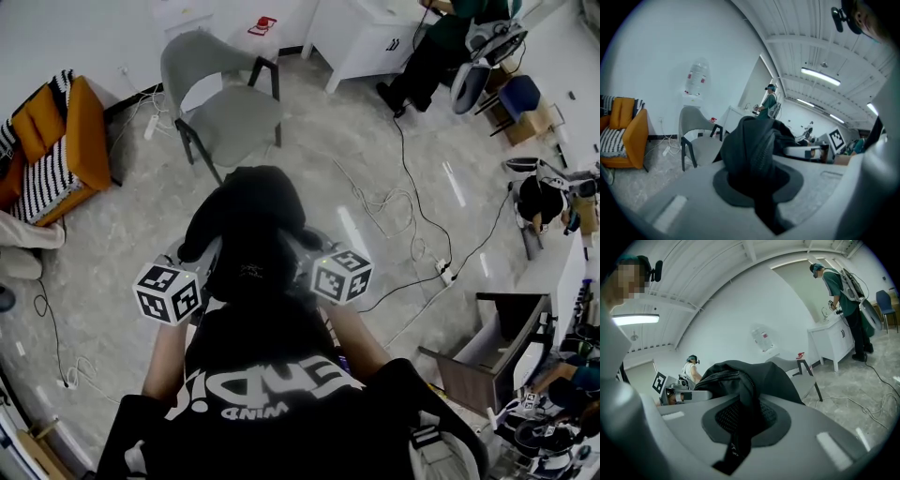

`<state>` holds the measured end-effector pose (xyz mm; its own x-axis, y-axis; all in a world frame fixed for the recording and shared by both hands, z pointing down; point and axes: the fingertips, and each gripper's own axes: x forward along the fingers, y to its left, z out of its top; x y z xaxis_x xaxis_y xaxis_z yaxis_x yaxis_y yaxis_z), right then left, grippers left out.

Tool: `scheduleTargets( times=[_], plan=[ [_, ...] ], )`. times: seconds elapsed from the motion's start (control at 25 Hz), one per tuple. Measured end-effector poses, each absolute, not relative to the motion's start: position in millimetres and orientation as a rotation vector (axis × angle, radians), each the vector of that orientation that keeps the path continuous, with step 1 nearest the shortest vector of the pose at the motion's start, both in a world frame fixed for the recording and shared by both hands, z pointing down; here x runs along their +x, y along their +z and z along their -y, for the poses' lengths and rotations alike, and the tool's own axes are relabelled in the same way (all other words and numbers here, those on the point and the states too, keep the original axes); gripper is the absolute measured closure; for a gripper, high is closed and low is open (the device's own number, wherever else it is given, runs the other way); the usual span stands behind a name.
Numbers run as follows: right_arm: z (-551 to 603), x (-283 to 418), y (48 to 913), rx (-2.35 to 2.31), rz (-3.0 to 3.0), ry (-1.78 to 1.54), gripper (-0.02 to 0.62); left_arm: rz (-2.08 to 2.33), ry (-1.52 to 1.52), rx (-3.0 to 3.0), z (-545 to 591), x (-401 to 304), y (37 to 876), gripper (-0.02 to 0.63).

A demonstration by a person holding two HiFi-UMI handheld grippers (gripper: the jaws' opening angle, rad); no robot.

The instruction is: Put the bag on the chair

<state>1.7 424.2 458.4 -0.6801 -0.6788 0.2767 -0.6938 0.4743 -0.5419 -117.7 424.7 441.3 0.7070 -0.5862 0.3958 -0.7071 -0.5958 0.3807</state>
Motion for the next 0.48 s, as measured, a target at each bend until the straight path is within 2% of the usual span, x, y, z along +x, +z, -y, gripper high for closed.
scheduleTargets(
  times=[0.48],
  plan=[
    [-311.2,5.7,452.7,1.177,2.692,1.052,0.572,1.003,0.343,2.355,-313.0,-113.1,434.8,0.571]
  ],
)
